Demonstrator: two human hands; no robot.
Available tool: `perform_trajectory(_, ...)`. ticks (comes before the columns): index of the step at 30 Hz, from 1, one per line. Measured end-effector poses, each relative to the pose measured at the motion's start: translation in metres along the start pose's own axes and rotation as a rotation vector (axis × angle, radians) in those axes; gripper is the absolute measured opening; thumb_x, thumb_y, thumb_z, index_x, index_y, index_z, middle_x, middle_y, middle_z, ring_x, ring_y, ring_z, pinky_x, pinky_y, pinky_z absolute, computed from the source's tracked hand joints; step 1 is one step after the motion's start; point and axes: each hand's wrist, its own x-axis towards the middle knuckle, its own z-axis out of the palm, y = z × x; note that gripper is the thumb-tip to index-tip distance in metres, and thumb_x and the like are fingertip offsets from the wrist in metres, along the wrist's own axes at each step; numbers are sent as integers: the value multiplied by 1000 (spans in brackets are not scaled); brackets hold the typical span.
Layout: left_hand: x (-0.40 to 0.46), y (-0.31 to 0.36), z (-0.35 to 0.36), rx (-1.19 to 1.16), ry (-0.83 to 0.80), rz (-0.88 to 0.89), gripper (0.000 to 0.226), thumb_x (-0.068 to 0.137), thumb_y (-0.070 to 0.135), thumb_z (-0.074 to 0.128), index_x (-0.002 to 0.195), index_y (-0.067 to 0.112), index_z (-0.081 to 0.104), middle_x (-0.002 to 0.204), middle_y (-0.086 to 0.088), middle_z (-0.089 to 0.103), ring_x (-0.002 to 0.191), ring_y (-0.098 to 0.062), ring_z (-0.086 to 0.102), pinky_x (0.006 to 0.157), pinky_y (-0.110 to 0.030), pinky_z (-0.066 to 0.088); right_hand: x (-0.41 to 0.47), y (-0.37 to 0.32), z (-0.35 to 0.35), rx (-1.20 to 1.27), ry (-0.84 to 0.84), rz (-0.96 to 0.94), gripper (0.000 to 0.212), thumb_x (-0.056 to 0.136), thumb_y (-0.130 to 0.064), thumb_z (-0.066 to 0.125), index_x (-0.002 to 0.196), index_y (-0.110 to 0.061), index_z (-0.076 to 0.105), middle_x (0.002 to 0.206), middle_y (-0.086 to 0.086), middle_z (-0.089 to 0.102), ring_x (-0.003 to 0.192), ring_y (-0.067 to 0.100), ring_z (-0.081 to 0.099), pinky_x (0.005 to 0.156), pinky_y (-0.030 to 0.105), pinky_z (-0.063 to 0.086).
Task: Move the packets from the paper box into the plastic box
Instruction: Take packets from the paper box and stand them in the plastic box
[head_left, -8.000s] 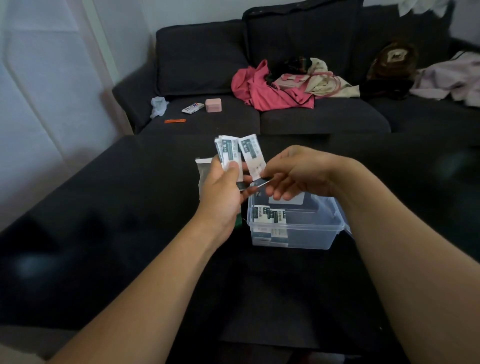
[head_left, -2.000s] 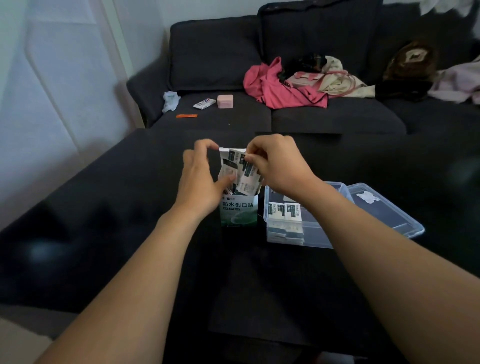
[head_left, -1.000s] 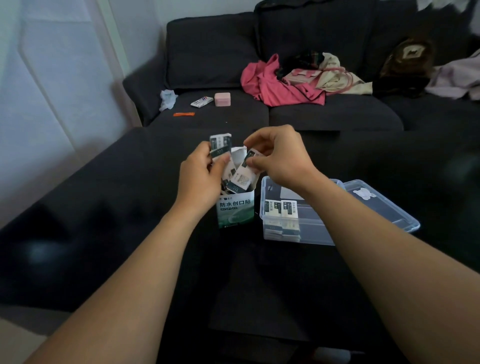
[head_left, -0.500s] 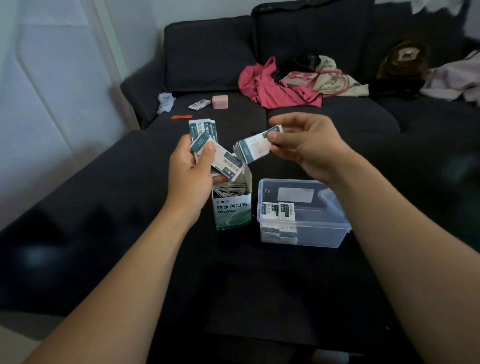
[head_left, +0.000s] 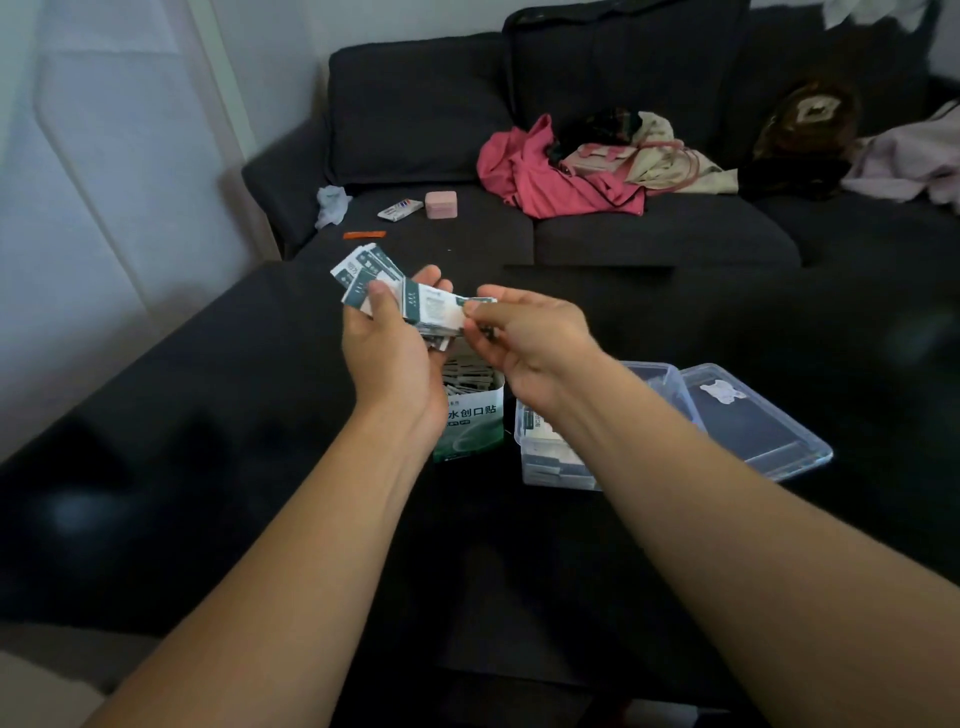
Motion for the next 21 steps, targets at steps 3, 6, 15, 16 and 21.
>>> perform_trajectory(3, -2, -3, 5, 34, 49, 101, 37, 109, 44, 31, 119, 17, 55, 84, -5, 72, 86, -18, 74, 81, -37, 57, -6, 16, 10, 81, 50, -3, 15, 88, 15, 65, 90, 0, 63, 80, 14, 66, 52, 15, 67, 56, 20, 60)
perform_trajectory(6, 0, -9, 5, 171, -9, 238, 35, 100, 46, 54, 118, 16, 54, 84, -2, 66, 80, -15, 71, 78, -33, 60, -7, 25, 12, 176, 63, 23, 13, 88, 14, 65, 93, 3, 64, 76, 11, 66, 44, 9, 66, 59, 23, 60)
perform_trajectory(15, 7, -8, -8, 473, -130, 331, 9, 101, 14, 59, 92, 14, 60, 60, 8, 58, 54, -8, 57, 58, -29, 52, -18, -24, -9, -646, -183, 38, 17, 86, 2, 73, 96, -9, 66, 83, 11, 71, 62, 16, 69, 52, 26, 59)
perform_trajectory(16, 4, -6, -9, 516, -195, 309, 12, 101, 13, 59, 89, 15, 58, 58, 6, 57, 51, -11, 57, 54, -32, 52, -18, -38, -14, -773, -186, -67, 15, 86, 0, 74, 94, -10, 67, 78, 9, 70, 59, 14, 67, 55, 29, 59)
perform_trajectory(21, -22, -13, -3, 723, -583, 28, 5, 98, 9, 63, 99, 7, 58, 63, -12, 60, 48, -24, 58, 46, -36, 54, -23, -69, -17, -1004, -270, -481, 51, 92, -28, 70, 141, -21, 55, 134, 3, 58, 119, 13, 59, 97, 34, 52)
